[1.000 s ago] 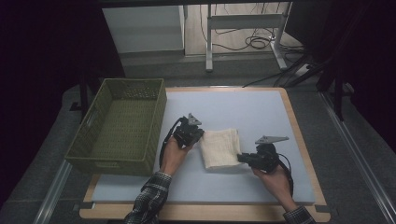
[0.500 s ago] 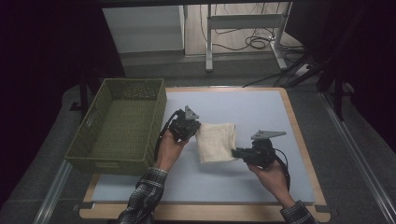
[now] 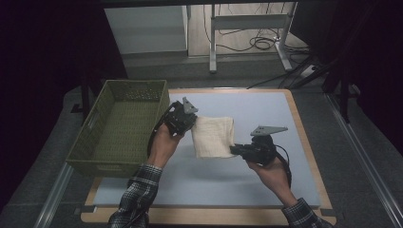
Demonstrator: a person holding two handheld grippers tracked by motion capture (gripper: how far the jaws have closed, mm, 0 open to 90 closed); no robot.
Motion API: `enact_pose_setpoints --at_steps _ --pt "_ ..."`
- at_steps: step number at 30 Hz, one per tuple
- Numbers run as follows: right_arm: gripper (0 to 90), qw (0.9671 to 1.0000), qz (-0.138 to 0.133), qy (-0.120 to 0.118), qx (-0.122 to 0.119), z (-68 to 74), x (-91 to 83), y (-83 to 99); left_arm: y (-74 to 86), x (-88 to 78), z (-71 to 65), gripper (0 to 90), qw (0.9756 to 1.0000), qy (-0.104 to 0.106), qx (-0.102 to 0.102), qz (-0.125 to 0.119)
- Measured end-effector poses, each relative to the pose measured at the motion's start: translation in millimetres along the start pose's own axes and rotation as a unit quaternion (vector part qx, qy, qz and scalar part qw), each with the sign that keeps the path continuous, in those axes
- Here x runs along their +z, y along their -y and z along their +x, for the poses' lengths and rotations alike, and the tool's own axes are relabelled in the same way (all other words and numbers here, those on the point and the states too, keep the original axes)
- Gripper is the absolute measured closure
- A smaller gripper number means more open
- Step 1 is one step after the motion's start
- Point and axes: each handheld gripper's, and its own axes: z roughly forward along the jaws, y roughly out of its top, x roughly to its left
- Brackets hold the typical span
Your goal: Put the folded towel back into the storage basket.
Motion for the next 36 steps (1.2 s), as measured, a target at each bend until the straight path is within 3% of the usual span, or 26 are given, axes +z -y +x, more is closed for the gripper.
enact_pose_setpoints --at_steps 7,14,30,36 --pt "82.7 0.9999 -0.004 -0.006 -0.011 9.0 6.7 -13.8 3.9 -13.1 11.4 86.2 0.9998 -0.017 0.001 -0.003" --pt "82.7 0.9998 -0.004 -0.012 -0.017 15.8 17.9 -26.4 12.4 -24.2 25.5 86.2 0.9994 -0.023 -0.020 -0.014" --pt "82.7 0.9991 -0.013 -0.030 -0.026 29.5 33.8 -55.9 18.3 -51.5 53.4 86.0 0.9983 -0.048 -0.025 -0.022" --pt "82.7 0.9988 -0.019 -0.031 -0.031 34.1 38.0 -67.5 19.6 -59.6 64.4 86.1 0.9974 -0.054 -0.038 -0.030"
